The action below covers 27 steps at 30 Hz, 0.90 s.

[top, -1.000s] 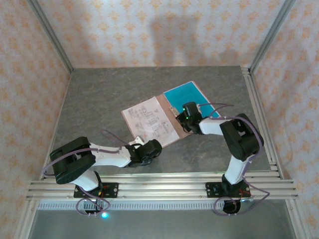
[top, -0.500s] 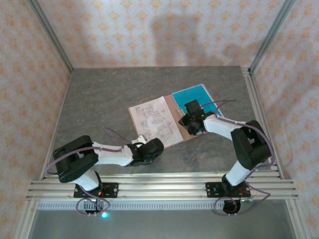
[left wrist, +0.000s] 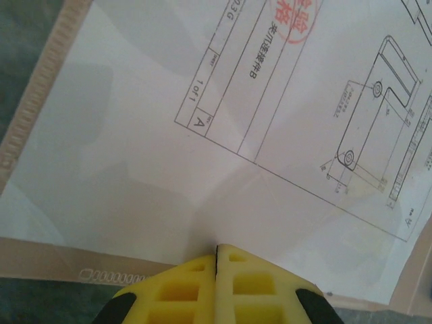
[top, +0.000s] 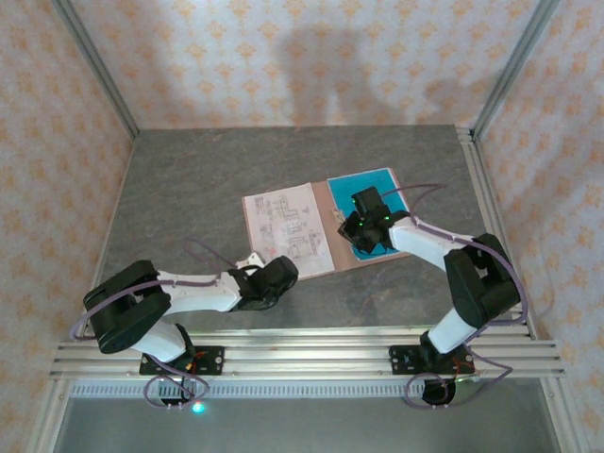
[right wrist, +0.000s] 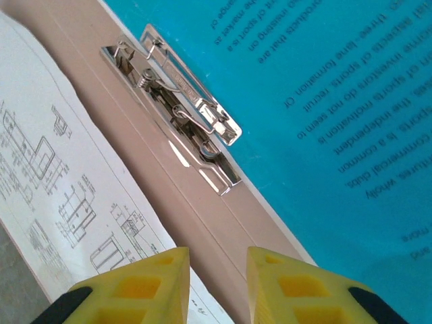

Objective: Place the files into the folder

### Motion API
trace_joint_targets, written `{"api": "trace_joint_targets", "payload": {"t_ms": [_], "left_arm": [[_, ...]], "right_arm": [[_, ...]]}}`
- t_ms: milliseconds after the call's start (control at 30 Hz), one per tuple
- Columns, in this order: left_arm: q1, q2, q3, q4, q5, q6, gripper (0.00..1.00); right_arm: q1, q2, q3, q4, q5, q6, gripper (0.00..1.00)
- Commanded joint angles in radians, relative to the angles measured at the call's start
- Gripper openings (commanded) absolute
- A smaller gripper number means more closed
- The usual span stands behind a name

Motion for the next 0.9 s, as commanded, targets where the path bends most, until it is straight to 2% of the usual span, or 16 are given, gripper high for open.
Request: {"api": "trace_joint_targets", "payload": {"t_ms": [0, 100, 267, 400, 533, 567, 633, 700, 800, 867], "left_arm": [[0.059, -0.014, -0.015, -0.176, -0.014, 0.137, 0.00], [0.110, -0.028, 0.024, -0.279, -0.026, 0.235, 0.00], [0.186, -0.077, 0.026, -0.295, 0.009, 0.343, 0.00], [0.186, -0.112, 0.133, -0.395, 0.026, 0.448, 0.22], [0.217, -0.215, 0.155, -0.474, -0.027, 0.499, 0.40], [0.244, -0.238, 0.147, -0.482, -0.021, 0.515, 0.47], [0.314, -0.276, 0.124, -0.471, 0.022, 0.561, 0.54], [0.405, -0.296, 0.097, -0.439, 0.111, 0.625, 0.61], [0.514, -0.284, 0.093, -0.424, 0.208, 0.720, 0.69], [0.566, -0.265, 0.094, -0.411, 0.264, 0.769, 0.70]], "right_arm": [[0.025, 0.019, 0.000, 0.029, -0.025, -0.062, 0.28], [0.074, 0.043, 0.014, 0.029, -0.027, -0.070, 0.28], [0.168, 0.092, 0.040, 0.033, -0.004, -0.053, 0.28], [0.206, 0.108, 0.049, 0.040, 0.023, -0.027, 0.28], [0.219, 0.108, 0.065, 0.037, 0.035, -0.024, 0.28], [0.221, 0.111, 0.071, 0.037, 0.031, -0.024, 0.28], [0.223, 0.122, 0.078, 0.037, 0.024, -0.017, 0.28], [0.223, 0.141, 0.087, 0.035, 0.014, -0.017, 0.28], [0.222, 0.163, 0.097, 0.031, 0.012, -0.024, 0.28], [0.222, 0.172, 0.100, 0.029, 0.010, -0.027, 0.29]]}}
